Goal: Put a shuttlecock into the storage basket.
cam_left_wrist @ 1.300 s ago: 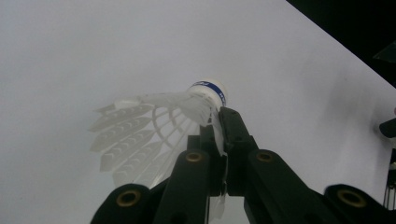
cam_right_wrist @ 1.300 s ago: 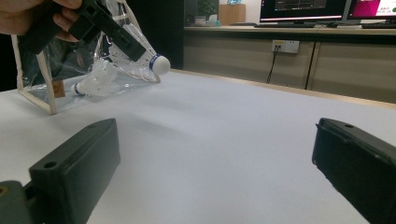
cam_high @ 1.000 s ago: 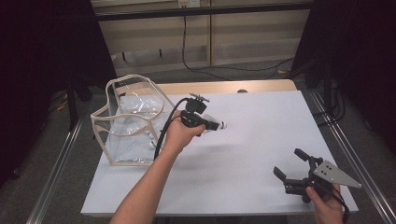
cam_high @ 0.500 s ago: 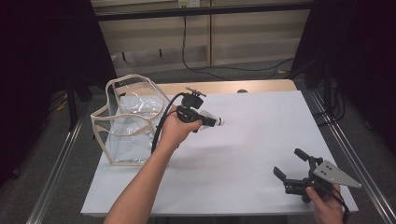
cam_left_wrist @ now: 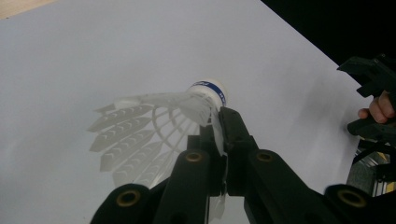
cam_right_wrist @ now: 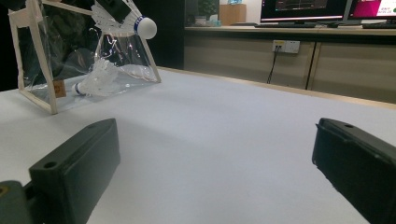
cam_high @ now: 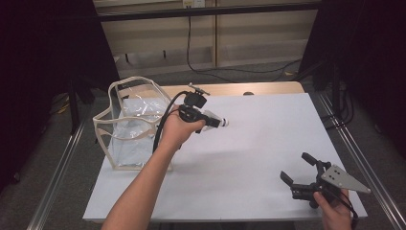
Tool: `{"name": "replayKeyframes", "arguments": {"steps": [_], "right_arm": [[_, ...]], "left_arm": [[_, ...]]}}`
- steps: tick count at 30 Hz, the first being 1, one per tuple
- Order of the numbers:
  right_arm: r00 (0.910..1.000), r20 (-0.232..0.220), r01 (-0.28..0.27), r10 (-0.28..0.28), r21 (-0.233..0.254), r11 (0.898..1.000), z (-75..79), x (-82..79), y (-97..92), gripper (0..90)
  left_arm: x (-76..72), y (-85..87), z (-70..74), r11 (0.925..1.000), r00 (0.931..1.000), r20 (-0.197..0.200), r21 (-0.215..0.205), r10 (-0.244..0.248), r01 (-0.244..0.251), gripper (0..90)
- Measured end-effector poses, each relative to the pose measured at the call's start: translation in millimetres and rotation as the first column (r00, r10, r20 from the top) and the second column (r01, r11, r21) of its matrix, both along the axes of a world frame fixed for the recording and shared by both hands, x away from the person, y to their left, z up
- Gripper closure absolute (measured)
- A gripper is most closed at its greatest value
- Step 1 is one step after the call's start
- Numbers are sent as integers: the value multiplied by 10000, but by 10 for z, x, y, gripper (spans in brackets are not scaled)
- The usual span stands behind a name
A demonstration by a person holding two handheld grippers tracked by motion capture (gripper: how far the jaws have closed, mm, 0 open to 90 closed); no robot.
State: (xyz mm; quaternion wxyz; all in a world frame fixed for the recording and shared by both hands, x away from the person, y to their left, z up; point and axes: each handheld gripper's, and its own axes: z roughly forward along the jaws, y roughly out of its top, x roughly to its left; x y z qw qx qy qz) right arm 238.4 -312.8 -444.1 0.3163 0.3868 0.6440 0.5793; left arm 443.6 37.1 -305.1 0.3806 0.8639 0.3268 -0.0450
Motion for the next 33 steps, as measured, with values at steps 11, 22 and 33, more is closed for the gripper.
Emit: {"name": "replayKeyframes", "arguments": {"steps": [11, 22, 33], "right_arm": [[10000, -6, -9, 9, 4, 10000, 1, -1, 6, 7], [10000, -9, -17, 17, 4, 10000, 0, 0, 8, 7], [10000, -33, -33, 33, -14, 10000, 1, 1, 10, 7]], "left_arm": [[18, 59, 96, 10000, 10000, 71, 66, 70, -71, 894], [30, 99, 216, 9998, 9999, 131, 193, 55, -58, 894], [39, 153, 350, 9997, 9997, 208, 206, 116, -120, 894]]}}
